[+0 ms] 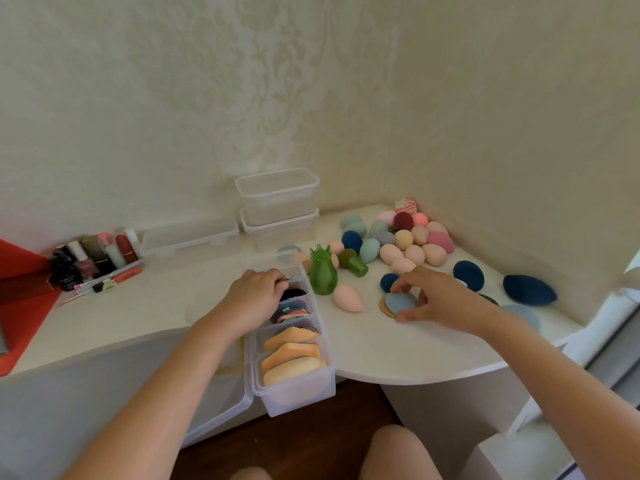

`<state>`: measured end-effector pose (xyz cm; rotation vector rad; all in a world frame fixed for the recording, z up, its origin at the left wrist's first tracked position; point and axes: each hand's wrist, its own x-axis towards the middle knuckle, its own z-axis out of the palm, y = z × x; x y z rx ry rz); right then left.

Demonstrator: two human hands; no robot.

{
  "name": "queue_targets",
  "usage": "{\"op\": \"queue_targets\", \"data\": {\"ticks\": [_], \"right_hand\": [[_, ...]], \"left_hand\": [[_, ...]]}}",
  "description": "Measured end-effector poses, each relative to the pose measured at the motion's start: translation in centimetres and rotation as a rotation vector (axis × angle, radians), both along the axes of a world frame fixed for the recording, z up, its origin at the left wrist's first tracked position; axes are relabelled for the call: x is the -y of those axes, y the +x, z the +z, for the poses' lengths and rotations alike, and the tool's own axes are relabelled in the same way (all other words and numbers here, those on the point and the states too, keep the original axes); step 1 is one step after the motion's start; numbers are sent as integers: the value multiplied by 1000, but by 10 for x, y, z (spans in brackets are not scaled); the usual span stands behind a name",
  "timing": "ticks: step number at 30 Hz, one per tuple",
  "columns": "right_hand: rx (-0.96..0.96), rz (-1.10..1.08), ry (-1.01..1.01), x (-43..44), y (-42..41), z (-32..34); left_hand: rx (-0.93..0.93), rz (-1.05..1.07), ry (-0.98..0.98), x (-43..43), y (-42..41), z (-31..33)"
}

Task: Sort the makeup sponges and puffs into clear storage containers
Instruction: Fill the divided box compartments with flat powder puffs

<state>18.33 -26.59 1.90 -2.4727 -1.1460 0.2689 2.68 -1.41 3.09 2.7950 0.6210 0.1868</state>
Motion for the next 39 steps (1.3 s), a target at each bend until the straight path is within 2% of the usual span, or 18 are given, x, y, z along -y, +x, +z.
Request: {"op": "queue_targets", "data": {"ticks": [4,8,14,20,24,30,39], "right_hand": [[-71,14,-41,-4,6,7],[-57,61,-46,-8,11,13],[-179,3,155,-18,15,51],[-260,168,329,-77,-7,68],[-120,276,328,-123,-19,66],[226,389,106,-164,-27,60],[632,406,-52,-181,-37,51]], "left_hand": [[-8,5,-12,0,0,1],[-9,16,-10,3,-2,3],[-14,48,-12,6,-2,4],[-41,58,14,3,1,1],[-71,45,24,0,2,1],[48,70,-40,-1,2,-3],[117,64,-62,-1,2,-3]]}}
